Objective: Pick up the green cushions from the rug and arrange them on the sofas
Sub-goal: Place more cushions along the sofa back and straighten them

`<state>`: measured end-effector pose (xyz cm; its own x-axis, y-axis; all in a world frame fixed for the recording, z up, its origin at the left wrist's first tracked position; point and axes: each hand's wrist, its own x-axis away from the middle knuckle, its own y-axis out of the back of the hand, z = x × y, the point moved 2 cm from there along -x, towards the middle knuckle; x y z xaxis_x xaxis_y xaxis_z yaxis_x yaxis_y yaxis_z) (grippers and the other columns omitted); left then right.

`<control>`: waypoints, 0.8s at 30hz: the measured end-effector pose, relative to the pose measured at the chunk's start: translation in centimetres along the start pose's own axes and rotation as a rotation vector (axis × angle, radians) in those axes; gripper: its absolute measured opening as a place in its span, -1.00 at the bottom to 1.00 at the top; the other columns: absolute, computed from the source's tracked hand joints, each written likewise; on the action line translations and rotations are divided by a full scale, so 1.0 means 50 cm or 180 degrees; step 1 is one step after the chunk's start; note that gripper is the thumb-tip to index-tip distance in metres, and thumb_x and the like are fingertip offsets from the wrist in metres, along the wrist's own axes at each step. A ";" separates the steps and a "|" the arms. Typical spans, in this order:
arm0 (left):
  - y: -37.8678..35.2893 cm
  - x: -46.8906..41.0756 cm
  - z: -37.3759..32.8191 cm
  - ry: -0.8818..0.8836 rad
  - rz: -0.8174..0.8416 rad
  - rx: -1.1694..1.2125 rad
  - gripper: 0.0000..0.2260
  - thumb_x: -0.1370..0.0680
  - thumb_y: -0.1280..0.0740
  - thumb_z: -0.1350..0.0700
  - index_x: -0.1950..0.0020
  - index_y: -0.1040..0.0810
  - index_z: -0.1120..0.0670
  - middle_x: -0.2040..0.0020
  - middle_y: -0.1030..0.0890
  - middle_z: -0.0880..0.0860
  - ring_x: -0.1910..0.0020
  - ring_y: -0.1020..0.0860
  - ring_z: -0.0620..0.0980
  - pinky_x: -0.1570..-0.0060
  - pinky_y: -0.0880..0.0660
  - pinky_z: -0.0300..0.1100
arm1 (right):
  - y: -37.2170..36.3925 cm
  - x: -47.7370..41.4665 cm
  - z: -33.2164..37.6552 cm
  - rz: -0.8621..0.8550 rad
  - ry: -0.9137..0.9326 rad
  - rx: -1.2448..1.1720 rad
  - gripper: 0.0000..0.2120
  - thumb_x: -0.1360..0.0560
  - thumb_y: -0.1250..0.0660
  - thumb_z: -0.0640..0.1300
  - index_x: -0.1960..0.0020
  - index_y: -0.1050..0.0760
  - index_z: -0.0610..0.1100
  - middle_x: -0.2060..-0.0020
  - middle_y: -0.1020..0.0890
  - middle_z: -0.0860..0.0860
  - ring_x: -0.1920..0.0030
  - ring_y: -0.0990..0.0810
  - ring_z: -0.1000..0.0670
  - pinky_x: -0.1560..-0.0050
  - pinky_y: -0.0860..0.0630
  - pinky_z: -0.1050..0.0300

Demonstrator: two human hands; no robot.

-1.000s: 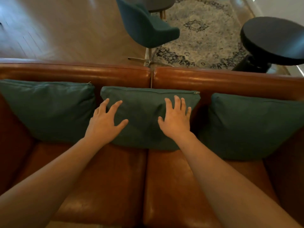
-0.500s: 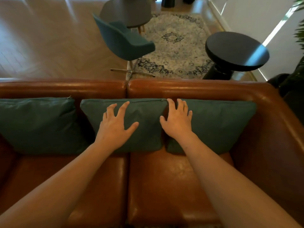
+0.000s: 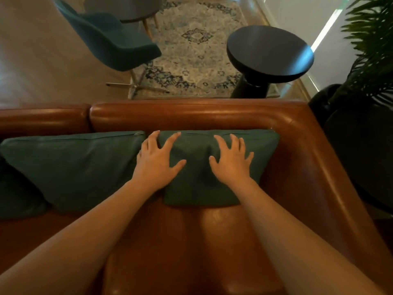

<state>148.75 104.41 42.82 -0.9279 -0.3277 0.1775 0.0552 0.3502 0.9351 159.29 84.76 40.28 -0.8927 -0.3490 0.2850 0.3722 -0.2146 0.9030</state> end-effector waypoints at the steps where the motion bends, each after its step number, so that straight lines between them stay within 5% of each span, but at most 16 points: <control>1: -0.020 -0.025 -0.026 -0.0038 0.0035 -0.0115 -0.22 -0.57 -0.28 -0.38 -0.65 0.10 -0.34 -0.68 0.08 0.12 -0.64 0.01 0.28 -0.54 -0.17 0.36 | 0.005 -0.019 -0.035 0.0070 0.0051 0.0055 -0.31 -0.70 -0.25 0.22 -0.73 -0.01 0.26 -0.75 0.11 -0.07 -0.73 0.23 -0.23 -0.60 0.09 -0.57; 7: -0.106 -0.116 -0.069 -0.0116 0.0490 -0.0934 -0.17 -0.51 -0.10 -0.55 -0.59 0.34 -0.41 -0.70 0.24 0.03 -0.67 0.26 0.22 -0.51 0.09 0.50 | -0.003 -0.107 -0.129 0.0367 0.0411 0.0423 -0.25 -0.66 -0.14 0.42 -0.70 0.19 0.40 -0.74 0.29 0.04 -0.71 0.37 -0.22 -0.53 0.19 -0.66; 10: -0.138 -0.137 -0.060 0.0126 0.0769 -0.1014 -0.21 -0.48 0.02 -0.60 -0.60 0.30 -0.43 -0.72 0.14 0.00 -0.68 0.18 0.20 -0.51 0.07 0.51 | -0.033 -0.142 -0.141 0.0760 0.0424 0.0557 -0.21 -0.63 -0.12 0.48 -0.70 0.25 0.39 -0.75 0.26 0.06 -0.72 0.34 -0.21 -0.54 0.21 -0.66; 14: -0.141 -0.164 -0.059 0.0184 0.0359 -0.1240 -0.21 -0.47 0.12 -0.61 -0.64 0.20 -0.38 -0.71 -0.08 0.04 -0.67 -0.03 0.21 -0.52 0.10 0.49 | -0.047 -0.180 -0.141 0.0810 0.0548 0.0477 -0.24 -0.63 -0.08 0.50 -0.70 0.20 0.41 -0.75 0.21 0.10 -0.73 0.32 -0.21 -0.52 0.22 -0.66; 19: -0.168 -0.151 -0.027 0.0152 0.0640 -0.0879 -0.22 -0.49 0.07 -0.58 -0.61 0.31 -0.40 -0.72 0.19 -0.01 -0.68 0.22 0.15 -0.57 0.05 0.40 | -0.069 -0.174 -0.149 0.0710 0.0627 0.0609 -0.32 -0.65 0.08 0.50 -0.69 0.25 0.41 -0.74 0.26 0.12 -0.72 0.36 -0.17 -0.55 0.26 -0.63; 24: -0.147 -0.125 0.004 0.0455 -0.0657 0.0226 -0.31 -0.59 -0.23 -0.36 -0.67 -0.14 -0.22 -0.71 0.08 0.07 -0.67 0.06 0.17 -0.60 0.00 0.20 | -0.017 -0.186 -0.205 -0.0272 0.0122 0.0246 -0.39 -0.71 0.06 0.37 -0.73 0.03 0.31 -0.76 0.09 0.03 -0.74 0.21 -0.15 -0.58 0.10 -0.59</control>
<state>154.09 104.07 34.76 -0.8551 -0.5176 0.0315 -0.1606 0.3221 0.9330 169.88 78.86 33.57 -0.9094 -0.3674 0.1949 0.2732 -0.1746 0.9460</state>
